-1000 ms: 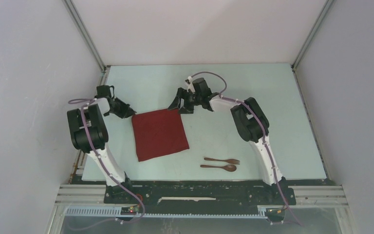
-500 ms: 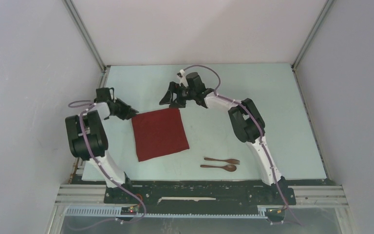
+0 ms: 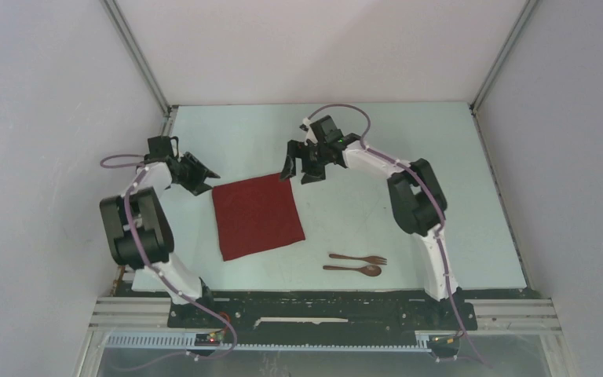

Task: Fold the napkin into a case and place the utensils inside
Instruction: Move the square-folded napkin to the center of the board, then pick up the square-folded napkin from the center of the board.

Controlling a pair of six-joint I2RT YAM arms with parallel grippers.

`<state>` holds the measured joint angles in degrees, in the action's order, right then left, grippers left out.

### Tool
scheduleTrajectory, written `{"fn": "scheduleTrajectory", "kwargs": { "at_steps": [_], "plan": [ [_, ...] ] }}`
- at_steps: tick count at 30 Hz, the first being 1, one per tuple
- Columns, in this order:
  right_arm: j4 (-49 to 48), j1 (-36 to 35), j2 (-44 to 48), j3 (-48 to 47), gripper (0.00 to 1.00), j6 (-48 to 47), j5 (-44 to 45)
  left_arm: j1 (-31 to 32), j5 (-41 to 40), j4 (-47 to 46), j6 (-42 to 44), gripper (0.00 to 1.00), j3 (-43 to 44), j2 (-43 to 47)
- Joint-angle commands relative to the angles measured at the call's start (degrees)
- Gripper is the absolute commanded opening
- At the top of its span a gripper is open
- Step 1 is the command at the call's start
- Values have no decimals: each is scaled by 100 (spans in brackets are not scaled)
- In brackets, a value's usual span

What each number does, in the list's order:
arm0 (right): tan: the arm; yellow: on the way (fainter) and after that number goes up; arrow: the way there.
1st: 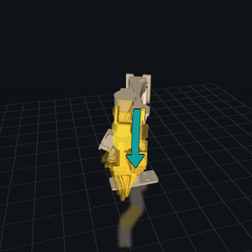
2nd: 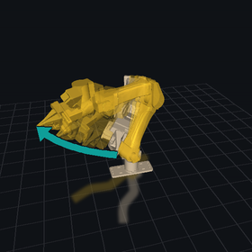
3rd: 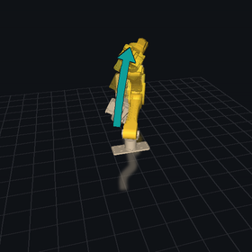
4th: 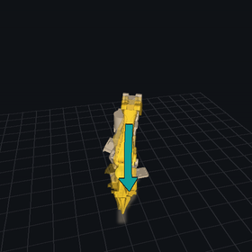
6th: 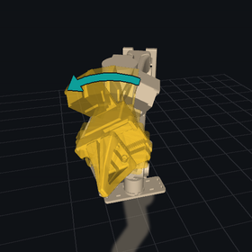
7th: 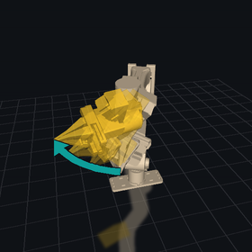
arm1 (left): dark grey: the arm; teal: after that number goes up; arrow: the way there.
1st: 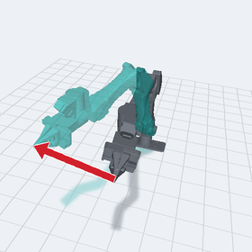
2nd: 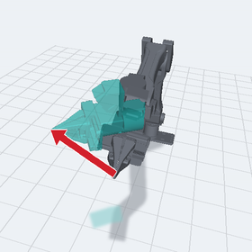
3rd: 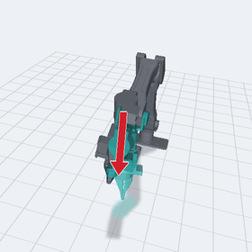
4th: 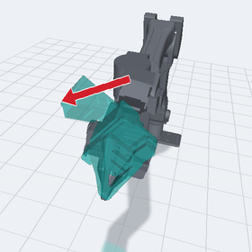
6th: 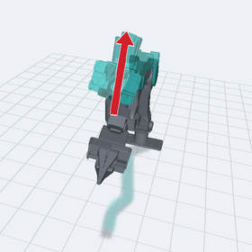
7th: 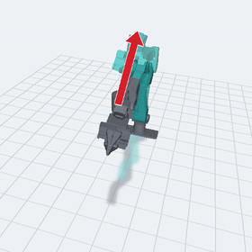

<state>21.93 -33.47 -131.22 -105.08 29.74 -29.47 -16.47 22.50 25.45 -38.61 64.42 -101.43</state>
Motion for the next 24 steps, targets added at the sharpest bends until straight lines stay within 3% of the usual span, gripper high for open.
{"fn": "scheduleTrajectory", "kwargs": {
  "at_steps": [1, 4, 10, 19, 24],
  "plan": [
    [911, -72, 1345, 1134, 93, -38, 104, 331, -167, 332, 438, 53, -176, 1495],
    [219, -219, 1982, 2422, 90, 606, -265, 673, -329, 438, 611, 58, -494, 2316],
    [-436, -619, 2463, 3598, 85, 887, -177, 1200, -434, 710, 921, 59, -943, 3049],
    [-926, -817, 1966, 3813, 72, 877, -389, 1292, -276, 888, 1031, 60, -1171, 3475],
    [-1052, -686, 1847, 3812, 58, 832, -271, 1310, -230, 902, 972, 60, -1129, 3560]
  ]
}}
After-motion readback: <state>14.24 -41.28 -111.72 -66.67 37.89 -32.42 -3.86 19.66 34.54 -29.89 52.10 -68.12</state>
